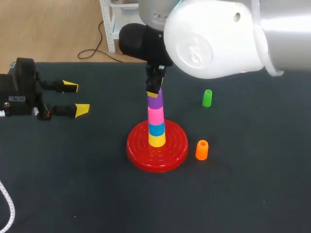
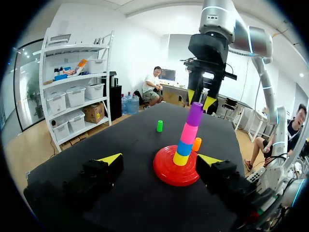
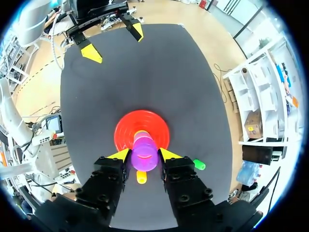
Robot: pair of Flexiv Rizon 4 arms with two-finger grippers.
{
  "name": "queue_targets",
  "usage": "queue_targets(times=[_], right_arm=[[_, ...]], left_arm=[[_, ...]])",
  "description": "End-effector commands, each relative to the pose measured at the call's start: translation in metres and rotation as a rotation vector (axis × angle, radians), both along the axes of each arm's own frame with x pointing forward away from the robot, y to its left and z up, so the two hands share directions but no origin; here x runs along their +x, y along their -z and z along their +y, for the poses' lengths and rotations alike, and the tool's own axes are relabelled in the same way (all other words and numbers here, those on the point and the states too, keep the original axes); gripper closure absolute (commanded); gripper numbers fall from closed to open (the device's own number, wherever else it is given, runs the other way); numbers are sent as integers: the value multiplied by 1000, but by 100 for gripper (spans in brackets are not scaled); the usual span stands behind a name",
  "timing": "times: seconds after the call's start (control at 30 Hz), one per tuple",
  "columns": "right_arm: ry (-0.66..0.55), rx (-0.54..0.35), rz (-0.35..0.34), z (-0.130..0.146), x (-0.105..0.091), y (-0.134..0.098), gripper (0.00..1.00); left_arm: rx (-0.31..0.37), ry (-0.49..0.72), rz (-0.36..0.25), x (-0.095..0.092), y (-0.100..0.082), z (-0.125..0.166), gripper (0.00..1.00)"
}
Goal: Pick up and stack the cylinders on the red base in this order: pink,purple,orange,green
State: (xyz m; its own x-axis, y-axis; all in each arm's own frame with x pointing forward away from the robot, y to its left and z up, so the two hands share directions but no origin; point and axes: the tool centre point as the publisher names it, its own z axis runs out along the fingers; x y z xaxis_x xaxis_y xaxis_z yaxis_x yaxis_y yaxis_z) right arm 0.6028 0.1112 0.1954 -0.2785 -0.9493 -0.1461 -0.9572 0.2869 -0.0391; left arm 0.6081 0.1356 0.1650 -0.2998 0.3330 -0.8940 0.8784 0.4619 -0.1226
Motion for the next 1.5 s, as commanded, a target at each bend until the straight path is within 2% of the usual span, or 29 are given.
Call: queue_targets(times=[0.03, 0.77, 1.2, 1.5], right_arm=[[2, 2, -3, -2, -2, 0, 100], [-9, -19, 4, -2, -7, 9, 100], [4, -27, -18, -3, 2, 6, 100], [-12, -44, 2, 1, -4, 16, 100]], left_arm=[[-5, -3, -8, 0, 2, 0, 0], [-5, -3, -8, 0, 2, 0, 0], [-5, -3, -8, 0, 2, 0, 0], [-5, -3, -8, 0, 2, 0, 0]])
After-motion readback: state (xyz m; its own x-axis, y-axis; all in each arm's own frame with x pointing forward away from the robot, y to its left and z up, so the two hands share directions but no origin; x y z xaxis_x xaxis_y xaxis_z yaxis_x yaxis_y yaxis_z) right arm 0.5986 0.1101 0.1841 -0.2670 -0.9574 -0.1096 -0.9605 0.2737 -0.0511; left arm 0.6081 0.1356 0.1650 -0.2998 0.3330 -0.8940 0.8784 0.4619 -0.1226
